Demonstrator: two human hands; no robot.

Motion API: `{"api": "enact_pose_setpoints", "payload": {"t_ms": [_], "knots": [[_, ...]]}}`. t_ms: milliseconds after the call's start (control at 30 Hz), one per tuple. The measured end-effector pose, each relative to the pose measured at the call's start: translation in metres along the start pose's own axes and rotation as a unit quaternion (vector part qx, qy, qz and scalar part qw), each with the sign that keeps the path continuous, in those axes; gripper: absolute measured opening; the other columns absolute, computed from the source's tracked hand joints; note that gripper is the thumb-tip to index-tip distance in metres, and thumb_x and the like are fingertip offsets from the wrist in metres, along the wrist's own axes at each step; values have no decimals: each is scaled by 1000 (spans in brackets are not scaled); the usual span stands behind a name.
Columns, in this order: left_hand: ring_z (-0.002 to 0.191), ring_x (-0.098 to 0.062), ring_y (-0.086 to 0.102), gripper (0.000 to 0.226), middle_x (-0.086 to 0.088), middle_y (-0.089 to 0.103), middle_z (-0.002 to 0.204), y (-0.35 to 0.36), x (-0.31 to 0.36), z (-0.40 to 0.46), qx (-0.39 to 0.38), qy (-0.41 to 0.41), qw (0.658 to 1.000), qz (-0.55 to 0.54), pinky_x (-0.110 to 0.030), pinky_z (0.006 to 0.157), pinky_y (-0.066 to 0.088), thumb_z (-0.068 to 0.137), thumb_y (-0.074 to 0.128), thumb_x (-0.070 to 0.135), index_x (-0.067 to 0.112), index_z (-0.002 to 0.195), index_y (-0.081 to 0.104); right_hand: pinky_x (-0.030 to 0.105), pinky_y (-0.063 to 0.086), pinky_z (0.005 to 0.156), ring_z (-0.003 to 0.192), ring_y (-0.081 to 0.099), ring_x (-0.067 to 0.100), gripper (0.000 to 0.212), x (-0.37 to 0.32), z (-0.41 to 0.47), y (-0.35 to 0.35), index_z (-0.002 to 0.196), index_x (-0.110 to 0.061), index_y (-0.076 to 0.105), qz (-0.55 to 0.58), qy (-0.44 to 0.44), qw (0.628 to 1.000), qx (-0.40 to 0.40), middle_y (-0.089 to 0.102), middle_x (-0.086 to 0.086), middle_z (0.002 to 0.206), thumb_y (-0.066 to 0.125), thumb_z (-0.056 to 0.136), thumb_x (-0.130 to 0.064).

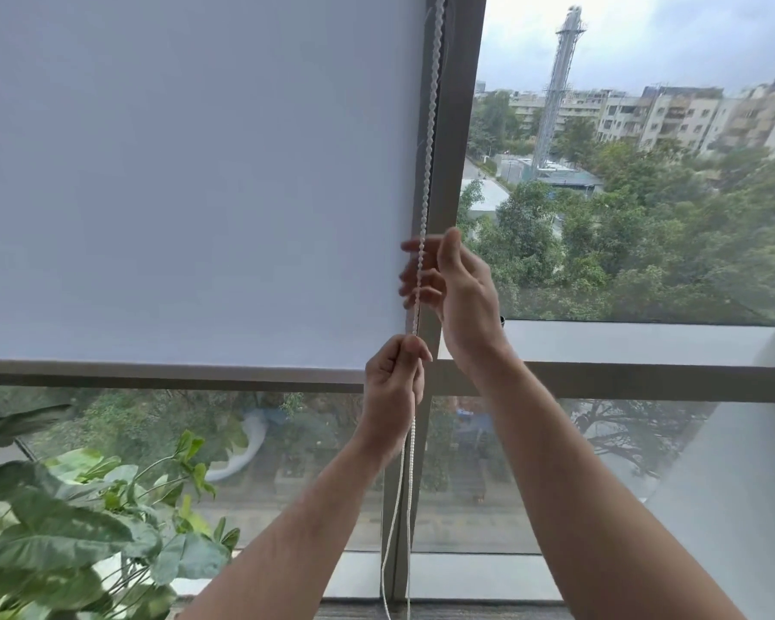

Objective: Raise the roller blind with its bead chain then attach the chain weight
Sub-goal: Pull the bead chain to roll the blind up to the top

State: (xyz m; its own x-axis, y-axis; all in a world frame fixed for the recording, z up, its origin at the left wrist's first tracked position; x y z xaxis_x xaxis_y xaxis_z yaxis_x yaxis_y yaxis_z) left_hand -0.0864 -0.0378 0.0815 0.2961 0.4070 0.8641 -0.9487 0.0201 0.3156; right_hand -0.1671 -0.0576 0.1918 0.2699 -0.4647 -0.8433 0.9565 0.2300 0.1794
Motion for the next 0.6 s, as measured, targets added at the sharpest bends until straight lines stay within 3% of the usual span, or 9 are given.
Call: {"api": "enact_pose_setpoints", "payload": {"t_ms": [100, 200, 300, 467, 600], "knots": [[41, -9, 26, 29, 7, 34, 45, -3, -2, -1, -1, 2, 1000, 14, -31, 42, 18, 97, 46, 24, 24, 71, 60, 25, 30, 44, 50, 38, 13, 43, -32, 22, 24, 99, -12, 67, 52, -11, 998, -18, 48, 1, 65, 34, 106, -37], [41, -11, 25, 28, 5, 33, 46, -5, -2, -2, 4, 7, 1000, 21, -33, 42, 17, 97, 46, 24, 23, 72, 59, 20, 18, 40, 42, 21, 9, 45, -44, 36, 35, 78, -17, 64, 80, -5, 997, 11, 31, -7, 54, 37, 106, -40], [41, -11, 25, 28, 4, 32, 46, -7, -5, -6, 5, 7, 999, 31, -34, 41, 17, 96, 46, 23, 22, 72, 59, 18, 17, 38, 38, 20, 8, 48, -42, 29, 31, 61, -22, 49, 73, -26, 995, 61, 29, -7, 49, 41, 104, -39], [43, -10, 26, 30, 4, 31, 48, -15, -24, -22, -32, -29, 997, 69, -30, 43, 19, 95, 46, 21, 18, 67, 58, 30, 14, 40, 40, 23, 8, 47, -23, -3, 16, 59, -20, 40, 35, -73, 991, 104, 28, 0, 52, 41, 105, -31], [46, -13, 47, 29, -2, 53, 52, -15, -32, -24, -67, -37, 993, 92, -22, 47, 37, 91, 42, 21, 14, 73, 63, 26, 16, 39, 39, 26, 7, 47, -1, -21, 6, 57, -23, 43, 11, -71, 990, 119, 31, -4, 49, 42, 102, -34]]}}
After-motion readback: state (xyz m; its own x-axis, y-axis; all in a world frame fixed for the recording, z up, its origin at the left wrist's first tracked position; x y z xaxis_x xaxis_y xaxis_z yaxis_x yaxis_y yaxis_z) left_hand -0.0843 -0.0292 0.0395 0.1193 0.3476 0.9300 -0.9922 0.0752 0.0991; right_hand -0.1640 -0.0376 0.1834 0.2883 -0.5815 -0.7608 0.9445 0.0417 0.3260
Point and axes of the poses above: each hand's wrist, its own z-axis towards the middle knuckle, its own y-axis out of the palm, x = y × z, the point moved 9 cm from there along z, towards the middle knuckle
